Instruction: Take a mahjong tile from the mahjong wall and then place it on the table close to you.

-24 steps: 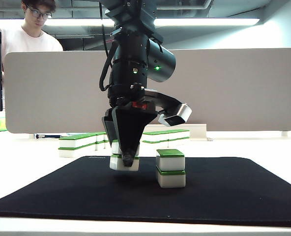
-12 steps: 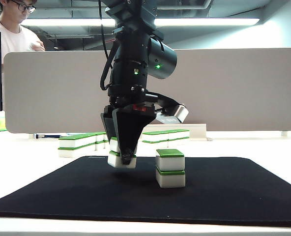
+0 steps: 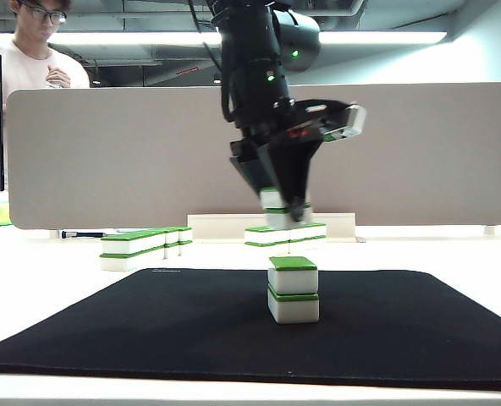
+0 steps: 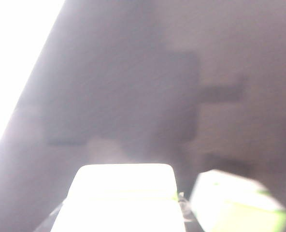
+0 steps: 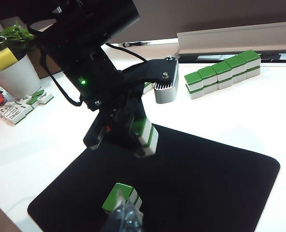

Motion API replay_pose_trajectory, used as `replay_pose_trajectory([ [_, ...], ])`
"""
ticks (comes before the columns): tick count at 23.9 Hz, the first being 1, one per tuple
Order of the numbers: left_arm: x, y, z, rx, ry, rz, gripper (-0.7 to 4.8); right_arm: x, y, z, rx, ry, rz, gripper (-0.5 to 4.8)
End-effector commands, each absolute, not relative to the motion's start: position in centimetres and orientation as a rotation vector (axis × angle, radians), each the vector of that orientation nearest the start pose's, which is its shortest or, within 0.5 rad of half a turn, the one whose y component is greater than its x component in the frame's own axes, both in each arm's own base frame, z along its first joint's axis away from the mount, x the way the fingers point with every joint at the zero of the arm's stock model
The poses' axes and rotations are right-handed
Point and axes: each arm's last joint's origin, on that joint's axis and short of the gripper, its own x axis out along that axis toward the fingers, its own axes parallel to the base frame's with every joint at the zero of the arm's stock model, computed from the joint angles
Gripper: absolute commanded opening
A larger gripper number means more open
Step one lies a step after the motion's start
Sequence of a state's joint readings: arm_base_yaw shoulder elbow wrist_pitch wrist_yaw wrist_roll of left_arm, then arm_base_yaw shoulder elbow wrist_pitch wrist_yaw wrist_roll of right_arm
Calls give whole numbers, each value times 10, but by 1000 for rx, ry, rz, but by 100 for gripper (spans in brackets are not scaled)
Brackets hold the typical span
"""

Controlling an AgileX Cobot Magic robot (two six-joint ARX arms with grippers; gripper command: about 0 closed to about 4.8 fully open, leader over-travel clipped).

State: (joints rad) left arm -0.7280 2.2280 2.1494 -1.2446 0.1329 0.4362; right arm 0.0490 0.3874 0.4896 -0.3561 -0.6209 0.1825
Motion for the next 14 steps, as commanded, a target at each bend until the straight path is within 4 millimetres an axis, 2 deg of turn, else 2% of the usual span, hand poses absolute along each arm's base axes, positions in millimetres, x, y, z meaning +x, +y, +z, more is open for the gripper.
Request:
replay_pose_trajectory([
  [1, 324, -315, 263, 737, 1140, -1084, 142, 100, 22, 268, 238, 285, 645, -1],
  [9, 284, -350, 260, 865, 1109, -1214, 142, 101, 21, 272, 228, 246, 641, -1],
  [14, 283, -356, 245, 885, 1143, -1227, 142, 102, 20, 277, 210, 189, 603, -1],
])
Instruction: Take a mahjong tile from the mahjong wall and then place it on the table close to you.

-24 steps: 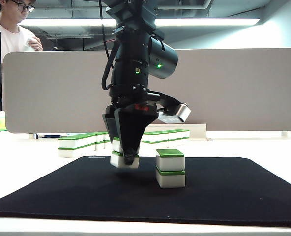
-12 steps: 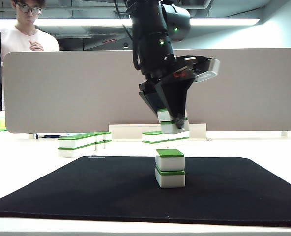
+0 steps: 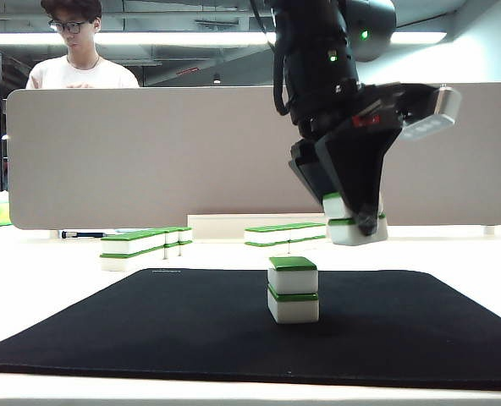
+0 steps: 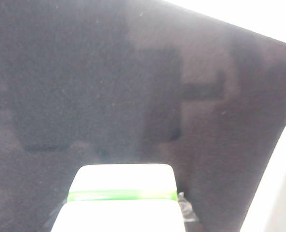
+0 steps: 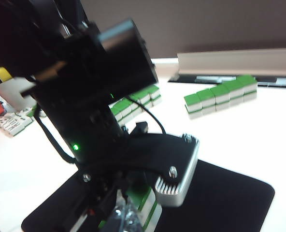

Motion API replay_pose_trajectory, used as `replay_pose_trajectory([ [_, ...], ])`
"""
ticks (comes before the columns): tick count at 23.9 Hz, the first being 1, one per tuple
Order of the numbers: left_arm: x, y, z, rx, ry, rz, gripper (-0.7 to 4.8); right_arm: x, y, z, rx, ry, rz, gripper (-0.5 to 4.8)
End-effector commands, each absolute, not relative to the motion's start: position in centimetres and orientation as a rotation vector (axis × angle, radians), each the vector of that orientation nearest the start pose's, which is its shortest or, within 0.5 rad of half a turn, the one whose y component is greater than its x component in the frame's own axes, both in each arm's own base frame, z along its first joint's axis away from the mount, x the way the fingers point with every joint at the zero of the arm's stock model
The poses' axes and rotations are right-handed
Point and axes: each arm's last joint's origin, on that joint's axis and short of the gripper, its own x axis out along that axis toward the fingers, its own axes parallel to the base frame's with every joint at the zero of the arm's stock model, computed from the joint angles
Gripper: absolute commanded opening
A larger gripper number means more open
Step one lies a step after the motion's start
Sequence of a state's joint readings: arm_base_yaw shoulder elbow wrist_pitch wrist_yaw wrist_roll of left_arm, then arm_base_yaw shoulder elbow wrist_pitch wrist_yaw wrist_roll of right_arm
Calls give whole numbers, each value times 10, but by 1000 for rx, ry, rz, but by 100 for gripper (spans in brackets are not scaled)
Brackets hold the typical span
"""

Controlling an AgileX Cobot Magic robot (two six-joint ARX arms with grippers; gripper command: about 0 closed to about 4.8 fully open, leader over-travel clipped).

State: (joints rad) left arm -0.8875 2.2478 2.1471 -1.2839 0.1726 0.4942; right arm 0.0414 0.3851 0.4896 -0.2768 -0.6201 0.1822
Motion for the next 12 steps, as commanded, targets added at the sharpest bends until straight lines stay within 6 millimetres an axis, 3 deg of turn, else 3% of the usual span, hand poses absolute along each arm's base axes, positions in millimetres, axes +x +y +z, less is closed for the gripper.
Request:
replay_pose_trajectory([
  [1, 283, -357, 243, 888, 1149, -1226, 142, 102, 20, 277, 210, 188, 593, -1],
  [8, 288, -366, 214, 903, 1194, -1229, 142, 102, 20, 276, 210, 193, 585, -1],
  [12, 289, -371, 208, 900, 1172, -1233, 142, 102, 20, 276, 211, 194, 585, -1],
])
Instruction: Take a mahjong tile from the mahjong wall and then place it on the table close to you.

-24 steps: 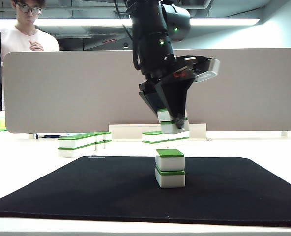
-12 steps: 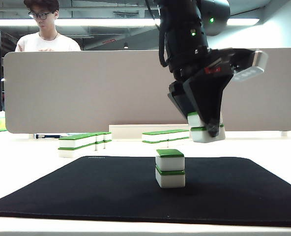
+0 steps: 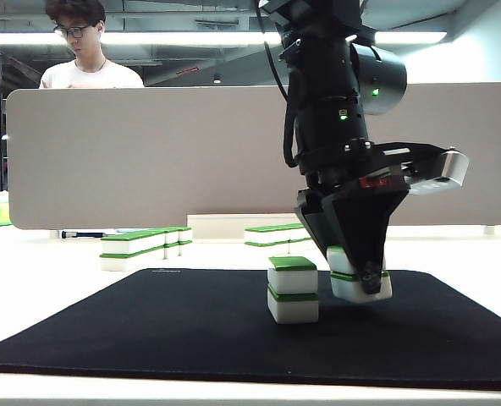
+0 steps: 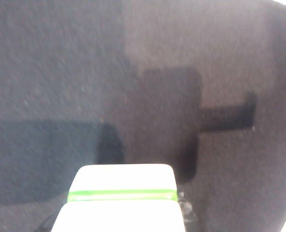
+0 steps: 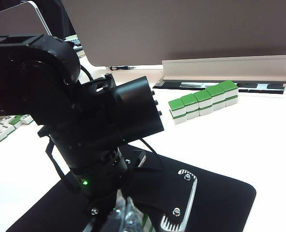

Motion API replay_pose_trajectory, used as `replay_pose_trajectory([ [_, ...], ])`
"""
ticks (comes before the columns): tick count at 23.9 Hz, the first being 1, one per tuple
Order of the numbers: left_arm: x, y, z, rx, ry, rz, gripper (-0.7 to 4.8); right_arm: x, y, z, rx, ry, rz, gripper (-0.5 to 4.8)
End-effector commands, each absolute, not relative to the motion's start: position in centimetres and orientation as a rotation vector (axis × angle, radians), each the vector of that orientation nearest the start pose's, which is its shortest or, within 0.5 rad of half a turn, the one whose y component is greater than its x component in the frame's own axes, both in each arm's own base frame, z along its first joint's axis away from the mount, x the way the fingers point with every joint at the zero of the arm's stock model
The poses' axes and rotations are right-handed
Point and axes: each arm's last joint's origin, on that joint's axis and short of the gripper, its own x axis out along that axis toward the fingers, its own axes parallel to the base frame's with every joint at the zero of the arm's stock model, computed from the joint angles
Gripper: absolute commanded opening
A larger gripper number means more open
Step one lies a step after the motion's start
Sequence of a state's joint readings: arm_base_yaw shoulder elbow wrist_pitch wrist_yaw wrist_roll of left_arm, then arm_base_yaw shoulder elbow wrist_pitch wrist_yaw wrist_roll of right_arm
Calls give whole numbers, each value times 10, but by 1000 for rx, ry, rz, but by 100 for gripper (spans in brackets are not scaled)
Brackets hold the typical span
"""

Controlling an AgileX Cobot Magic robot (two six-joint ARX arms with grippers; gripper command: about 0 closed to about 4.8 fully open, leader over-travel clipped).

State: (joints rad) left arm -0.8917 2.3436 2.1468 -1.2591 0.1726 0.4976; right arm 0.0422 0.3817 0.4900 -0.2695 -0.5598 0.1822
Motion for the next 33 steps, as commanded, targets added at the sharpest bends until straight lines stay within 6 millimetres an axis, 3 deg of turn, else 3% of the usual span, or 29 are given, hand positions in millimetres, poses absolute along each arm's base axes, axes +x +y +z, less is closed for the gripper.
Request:
replay_pose_trajectory([
  [1, 290, -371, 207, 899, 1166, -1233, 142, 102, 20, 276, 211, 193, 586, -1],
  [14, 287, -377, 199, 911, 1180, -1242, 154, 102, 20, 276, 211, 193, 585, -1],
  [18, 284, -380, 195, 922, 1179, -1244, 194, 102, 20, 276, 211, 193, 585, -1],
  [21, 284, -380, 195, 926, 1184, -1242, 194, 102, 20, 276, 211, 193, 585, -1],
  [24, 284, -379, 195, 937, 1186, -1228, 313, 102, 20, 276, 211, 193, 585, -1],
  [27, 283, -379, 195, 959, 1189, -1211, 316, 102, 20, 276, 211, 193, 585, -1],
  [29, 282, -378, 196, 955, 1200, -1205, 375, 102, 20, 276, 211, 193, 585, -1],
  [33, 279, -375, 202, 946, 1234, -1195, 382, 102, 20, 276, 211, 193, 585, -1],
])
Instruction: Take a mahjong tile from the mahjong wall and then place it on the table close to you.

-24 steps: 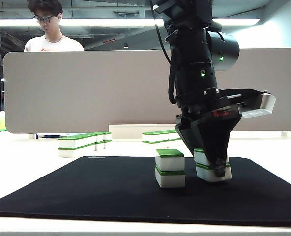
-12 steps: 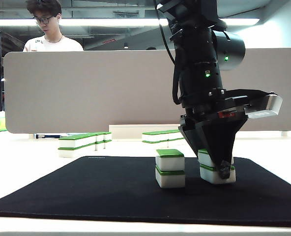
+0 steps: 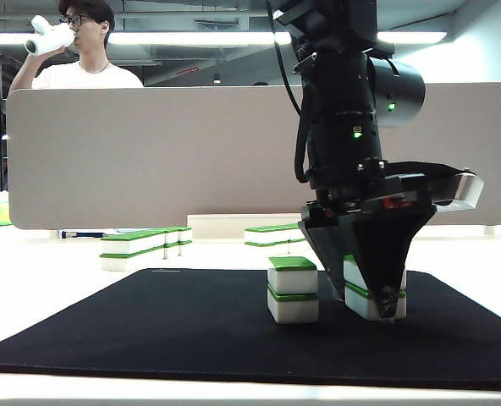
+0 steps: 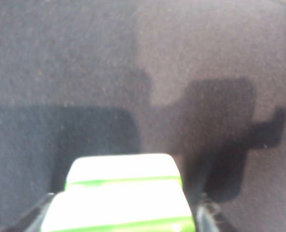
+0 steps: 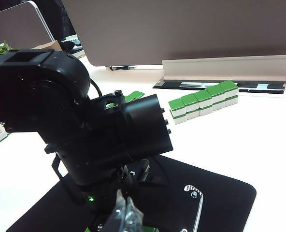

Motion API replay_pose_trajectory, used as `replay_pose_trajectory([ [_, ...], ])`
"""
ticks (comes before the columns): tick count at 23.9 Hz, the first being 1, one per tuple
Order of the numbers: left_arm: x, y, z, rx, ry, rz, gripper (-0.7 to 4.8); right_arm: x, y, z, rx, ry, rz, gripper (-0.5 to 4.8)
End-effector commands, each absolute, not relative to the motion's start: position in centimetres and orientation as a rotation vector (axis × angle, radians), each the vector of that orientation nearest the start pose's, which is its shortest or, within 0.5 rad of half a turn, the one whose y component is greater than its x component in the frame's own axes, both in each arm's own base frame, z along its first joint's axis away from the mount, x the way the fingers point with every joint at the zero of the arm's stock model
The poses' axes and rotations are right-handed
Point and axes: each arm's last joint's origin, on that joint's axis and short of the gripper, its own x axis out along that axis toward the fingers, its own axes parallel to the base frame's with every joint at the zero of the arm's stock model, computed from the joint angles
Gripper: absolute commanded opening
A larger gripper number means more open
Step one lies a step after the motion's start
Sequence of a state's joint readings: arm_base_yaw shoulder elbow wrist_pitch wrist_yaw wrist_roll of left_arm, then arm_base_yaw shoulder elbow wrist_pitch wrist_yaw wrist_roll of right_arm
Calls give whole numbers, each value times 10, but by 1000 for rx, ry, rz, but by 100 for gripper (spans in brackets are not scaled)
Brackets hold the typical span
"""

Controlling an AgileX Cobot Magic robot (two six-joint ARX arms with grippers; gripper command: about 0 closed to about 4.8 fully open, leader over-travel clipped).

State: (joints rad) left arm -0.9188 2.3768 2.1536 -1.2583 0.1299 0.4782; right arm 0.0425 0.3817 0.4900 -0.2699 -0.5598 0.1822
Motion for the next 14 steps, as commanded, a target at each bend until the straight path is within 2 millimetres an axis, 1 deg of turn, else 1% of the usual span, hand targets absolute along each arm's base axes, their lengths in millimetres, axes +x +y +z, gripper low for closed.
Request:
replay_pose_trajectory([
  [1, 279, -374, 205, 944, 1230, -1196, 382, 102, 20, 276, 211, 193, 585, -1],
  [5, 277, -371, 217, 939, 1206, -1196, 383, 102, 20, 276, 211, 193, 586, -1],
  [8, 272, -366, 226, 946, 1234, -1195, 390, 102, 20, 276, 211, 194, 586, -1],
  [9, 269, -361, 232, 952, 1256, -1194, 405, 102, 20, 276, 211, 194, 587, -1],
  [11, 266, -356, 243, 945, 1266, -1180, 404, 102, 20, 276, 211, 194, 586, -1],
  [14, 260, -348, 267, 947, 1217, -1164, 404, 102, 20, 276, 211, 194, 587, -1],
])
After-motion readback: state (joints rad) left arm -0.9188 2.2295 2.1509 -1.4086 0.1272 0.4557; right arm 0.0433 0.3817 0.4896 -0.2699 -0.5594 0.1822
